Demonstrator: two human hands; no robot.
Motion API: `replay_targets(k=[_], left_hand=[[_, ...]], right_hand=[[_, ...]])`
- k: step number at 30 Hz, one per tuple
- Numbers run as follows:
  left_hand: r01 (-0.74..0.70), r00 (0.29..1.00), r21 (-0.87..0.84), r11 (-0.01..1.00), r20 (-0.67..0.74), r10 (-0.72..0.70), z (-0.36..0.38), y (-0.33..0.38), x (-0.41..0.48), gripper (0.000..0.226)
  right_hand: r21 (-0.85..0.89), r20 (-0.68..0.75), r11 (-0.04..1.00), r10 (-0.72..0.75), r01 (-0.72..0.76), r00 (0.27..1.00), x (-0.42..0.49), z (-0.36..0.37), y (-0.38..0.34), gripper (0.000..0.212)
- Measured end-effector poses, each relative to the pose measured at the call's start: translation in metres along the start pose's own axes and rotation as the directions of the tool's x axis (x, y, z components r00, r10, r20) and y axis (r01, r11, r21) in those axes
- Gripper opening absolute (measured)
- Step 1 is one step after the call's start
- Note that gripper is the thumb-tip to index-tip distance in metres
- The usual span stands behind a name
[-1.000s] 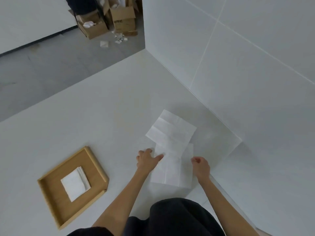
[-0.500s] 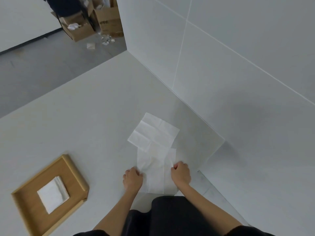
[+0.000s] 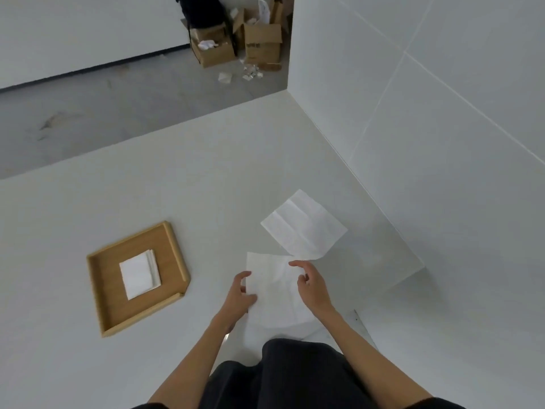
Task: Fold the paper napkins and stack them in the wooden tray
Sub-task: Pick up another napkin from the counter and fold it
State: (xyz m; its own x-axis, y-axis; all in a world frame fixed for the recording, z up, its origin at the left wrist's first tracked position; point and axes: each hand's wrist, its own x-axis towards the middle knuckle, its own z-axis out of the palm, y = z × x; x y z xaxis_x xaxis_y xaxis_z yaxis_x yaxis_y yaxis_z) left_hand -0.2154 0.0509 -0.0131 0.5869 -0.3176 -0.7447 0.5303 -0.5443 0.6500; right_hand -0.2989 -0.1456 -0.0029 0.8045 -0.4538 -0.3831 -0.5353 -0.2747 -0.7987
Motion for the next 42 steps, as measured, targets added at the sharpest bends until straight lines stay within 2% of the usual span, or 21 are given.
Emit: replay_targets(k=[2, 4, 6, 9, 11, 13, 15, 18, 19, 20, 21, 24, 27, 29, 30, 31, 34, 37, 40, 42], left_hand=[[0.034, 0.995, 0.038, 0.999, 0.089, -0.037, -0.021, -0.013, -0.013, 0.063], [0.016, 0.996, 0.066, 0.998, 0.091, -0.022, -0.042, -0.024, -0.028, 0.075], [-0.151, 0.987, 0.104, 0.983, -0.044, 0.156, -0.069, -0.024, -0.045, 0.087], [-0.423, 0.880, 0.154, 0.893, -0.165, 0.445, -0.121, 0.000, -0.070, 0.104], [-0.485, 0.850, 0.087, 0.870, -0.187, 0.492, -0.163, 0.026, -0.094, 0.111], [-0.521, 0.841, 0.020, 0.854, -0.157, 0.517, -0.201, 0.053, -0.117, 0.096], [-0.567, 0.813, 0.038, 0.823, -0.132, 0.567, -0.236, 0.071, -0.137, 0.066], [-0.652, 0.755, -0.101, 0.751, -0.174, 0.632, -0.277, 0.094, -0.170, 0.034], [-0.692, 0.719, -0.134, 0.710, -0.215, 0.661, -0.288, 0.103, -0.182, 0.033], [-0.730, 0.680, -0.153, 0.666, -0.254, 0.687, -0.300, 0.111, -0.195, 0.035], [-0.763, 0.645, -0.174, 0.623, -0.280, 0.711, -0.312, 0.119, -0.207, 0.035], [-0.813, 0.581, -0.199, 0.547, -0.333, 0.743, -0.350, 0.139, -0.238, 0.027], [-0.835, 0.545, -0.195, 0.515, -0.432, 0.719, -0.381, 0.139, -0.253, 0.024], [-0.829, 0.545, -0.180, 0.530, -0.474, 0.692, -0.397, 0.128, -0.257, 0.029], [-0.816, 0.560, -0.173, 0.552, -0.478, 0.677, -0.403, 0.122, -0.258, 0.032], [-0.800, 0.574, -0.154, 0.579, -0.477, 0.666, -0.409, 0.114, -0.259, 0.033], [-0.757, 0.594, -0.082, 0.649, -0.500, 0.630, -0.427, 0.099, -0.262, 0.028], [-0.764, 0.578, -0.071, 0.641, -0.517, 0.632, -0.444, 0.092, -0.267, 0.023], [-0.780, 0.557, -0.052, 0.623, -0.509, 0.656, -0.454, 0.094, -0.273, 0.015], [-0.766, 0.562, 0.018, 0.643, -0.468, 0.682, -0.460, 0.102, -0.281, 0.015]], right_hand=[[-0.033, 0.116, 0.992, -0.114, 0.118, 0.987, 0.005, 0.011, -0.025, 0.055], [-0.064, 0.267, 0.969, -0.215, 0.240, 0.939, 0.011, 0.024, -0.059, 0.059], [-0.099, 0.437, 0.926, -0.288, 0.364, 0.852, 0.016, 0.037, -0.102, 0.061], [-0.133, 0.658, 0.849, -0.310, 0.512, 0.686, 0.021, 0.053, -0.179, 0.064], [-0.162, 0.769, 0.782, -0.281, 0.601, 0.574, 0.018, 0.064, -0.233, 0.067], [-0.148, 0.836, 0.734, -0.265, 0.662, 0.480, 0.013, 0.068, -0.287, 0.068], [-0.081, 0.866, 0.730, -0.286, 0.679, 0.411, 0.005, 0.066, -0.340, 0.064], [0.057, 0.866, 0.766, -0.357, 0.641, 0.350, -0.006, 0.057, -0.406, 0.043], [0.116, 0.848, 0.776, -0.402, 0.620, 0.345, -0.004, 0.052, -0.423, 0.035], [0.188, 0.825, 0.787, -0.451, 0.587, 0.340, -0.001, 0.049, -0.439, 0.036], [0.280, 0.796, 0.801, -0.502, 0.528, 0.339, 0.003, 0.047, -0.451, 0.050], [0.572, 0.716, 0.801, -0.593, 0.179, 0.369, 0.018, 0.054, -0.463, 0.086], [0.667, 0.693, 0.742, -0.587, -0.063, 0.419, 0.023, 0.094, -0.440, 0.104], [0.648, 0.738, 0.747, -0.567, -0.148, 0.366, 0.015, 0.134, -0.423, 0.096], [0.628, 0.751, 0.767, -0.554, -0.129, 0.359, 0.008, 0.152, -0.418, 0.088], [0.608, 0.752, 0.789, -0.535, -0.091, 0.385, 0.000, 0.168, -0.416, 0.081], [0.606, 0.630, 0.794, -0.521, 0.055, 0.575, -0.014, 0.198, -0.424, 0.060], [0.639, 0.490, 0.745, -0.587, 0.193, 0.644, -0.018, 0.207, -0.441, 0.044], [0.600, 0.472, 0.753, -0.605, 0.269, 0.642, -0.026, 0.201, -0.454, 0.050], [0.480, 0.502, 0.803, -0.582, 0.354, 0.639, -0.031, 0.194, -0.458, 0.068]])
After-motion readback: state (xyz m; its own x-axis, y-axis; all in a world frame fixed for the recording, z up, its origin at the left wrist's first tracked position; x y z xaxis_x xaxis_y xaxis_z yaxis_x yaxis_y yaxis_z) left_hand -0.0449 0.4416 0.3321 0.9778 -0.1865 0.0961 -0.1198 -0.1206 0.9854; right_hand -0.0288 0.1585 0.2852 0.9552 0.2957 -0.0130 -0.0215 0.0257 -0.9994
